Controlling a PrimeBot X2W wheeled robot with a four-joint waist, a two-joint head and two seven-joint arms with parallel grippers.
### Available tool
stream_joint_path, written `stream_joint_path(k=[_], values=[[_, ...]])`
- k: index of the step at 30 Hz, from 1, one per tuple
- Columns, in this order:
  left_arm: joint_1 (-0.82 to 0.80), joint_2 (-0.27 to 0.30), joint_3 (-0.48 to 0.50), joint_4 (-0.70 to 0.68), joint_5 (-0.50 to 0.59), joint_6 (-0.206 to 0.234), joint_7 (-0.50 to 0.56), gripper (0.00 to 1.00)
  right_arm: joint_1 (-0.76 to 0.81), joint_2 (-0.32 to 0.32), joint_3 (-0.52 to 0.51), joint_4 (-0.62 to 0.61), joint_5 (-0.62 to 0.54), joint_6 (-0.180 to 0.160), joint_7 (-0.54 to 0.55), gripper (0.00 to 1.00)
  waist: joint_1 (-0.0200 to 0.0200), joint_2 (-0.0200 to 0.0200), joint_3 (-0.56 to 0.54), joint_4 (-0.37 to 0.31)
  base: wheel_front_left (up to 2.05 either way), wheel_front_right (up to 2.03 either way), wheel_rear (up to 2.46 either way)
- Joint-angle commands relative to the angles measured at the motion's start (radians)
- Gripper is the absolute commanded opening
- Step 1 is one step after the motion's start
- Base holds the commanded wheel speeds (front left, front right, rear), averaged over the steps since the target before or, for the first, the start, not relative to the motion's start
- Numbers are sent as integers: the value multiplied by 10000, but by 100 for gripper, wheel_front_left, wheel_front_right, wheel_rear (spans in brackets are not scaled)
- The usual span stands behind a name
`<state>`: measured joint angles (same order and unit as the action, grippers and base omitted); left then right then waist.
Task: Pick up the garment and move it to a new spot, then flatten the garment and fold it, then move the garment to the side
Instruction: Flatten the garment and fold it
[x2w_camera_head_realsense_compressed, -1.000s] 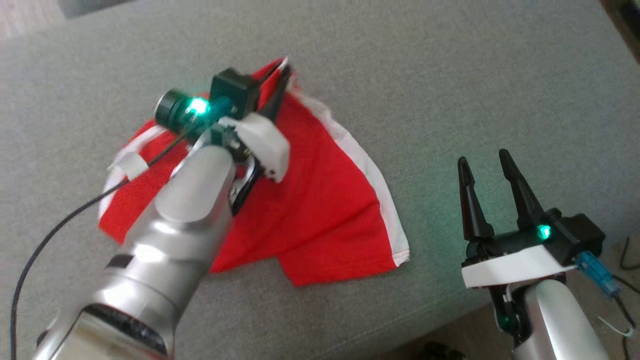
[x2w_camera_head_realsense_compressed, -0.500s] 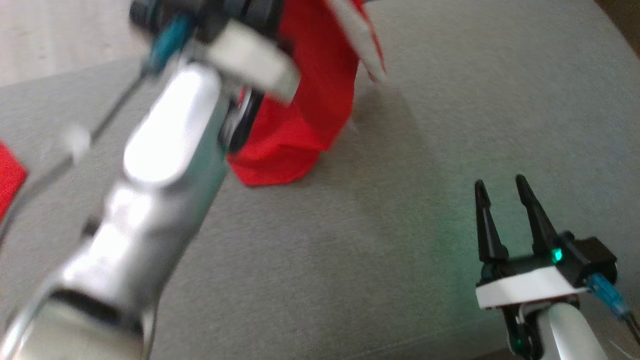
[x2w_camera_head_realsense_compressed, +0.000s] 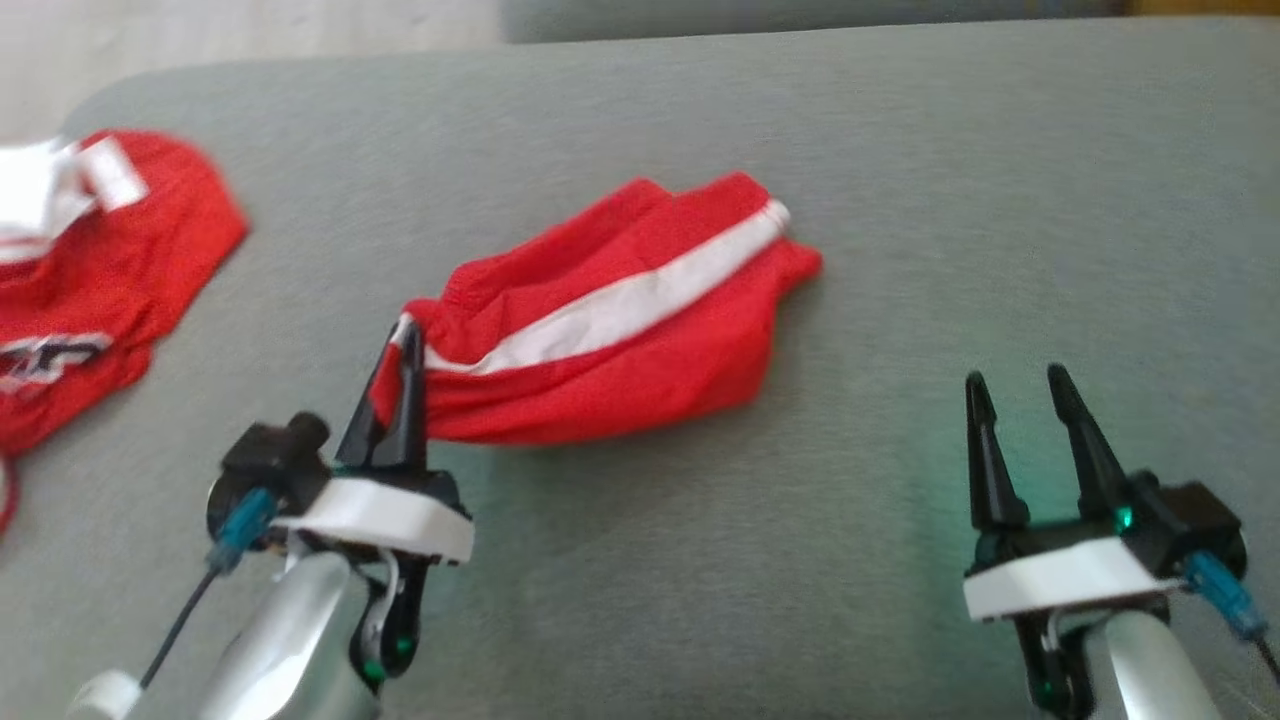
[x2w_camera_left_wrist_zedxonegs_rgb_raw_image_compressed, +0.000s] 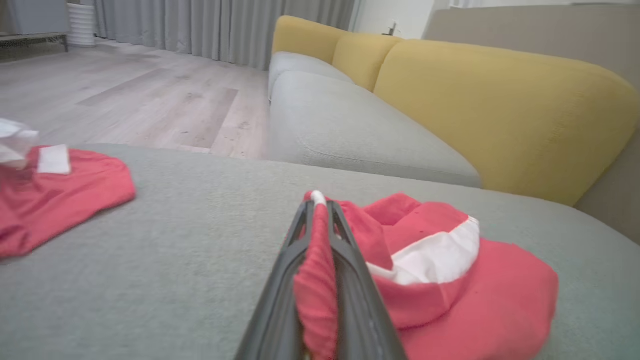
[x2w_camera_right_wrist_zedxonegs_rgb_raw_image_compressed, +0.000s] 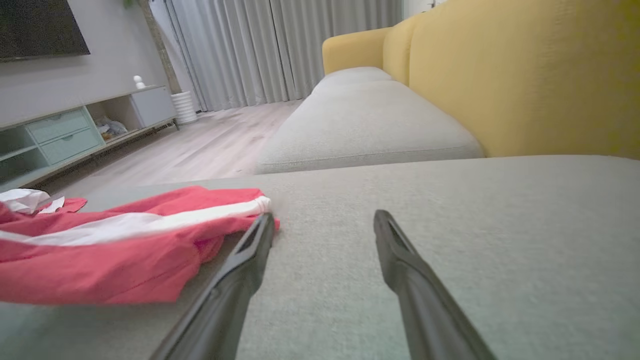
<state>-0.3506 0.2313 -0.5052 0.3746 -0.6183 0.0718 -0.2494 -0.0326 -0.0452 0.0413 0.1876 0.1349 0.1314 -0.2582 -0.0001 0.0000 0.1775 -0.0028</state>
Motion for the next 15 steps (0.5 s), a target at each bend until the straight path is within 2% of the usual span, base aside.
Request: stream_joint_path(k=[1, 5, 9, 12, 15], values=[[-66, 261, 689, -544, -34, 75, -116, 0, -653, -51, 262, -193, -89, -7, -36, 100, 1, 0, 371, 925, 0, 0, 0], [226, 217, 1066, -819, 122, 43, -120, 0, -1148, -81, 351, 143, -325, -7, -36, 100, 1, 0, 617, 1571, 0, 0, 0], [231, 72, 1499, -925, 415, -87, -121, 0, -1965, -623, 890, 1003, -313, -7, -36, 100, 1, 0, 970, 2280, 0, 0, 0], [48, -66, 1726, -840, 682, -264, -122, 0, -2602, -1052, 1617, 1777, 267, -7, -36, 100, 1, 0, 1229, 2659, 0, 0, 0], [-186, -251, 1902, -708, 914, -481, -122, 0, -3196, -1426, 2592, 2521, 1354, -7, -36, 100, 1, 0, 1419, 2907, 0, 0, 0]])
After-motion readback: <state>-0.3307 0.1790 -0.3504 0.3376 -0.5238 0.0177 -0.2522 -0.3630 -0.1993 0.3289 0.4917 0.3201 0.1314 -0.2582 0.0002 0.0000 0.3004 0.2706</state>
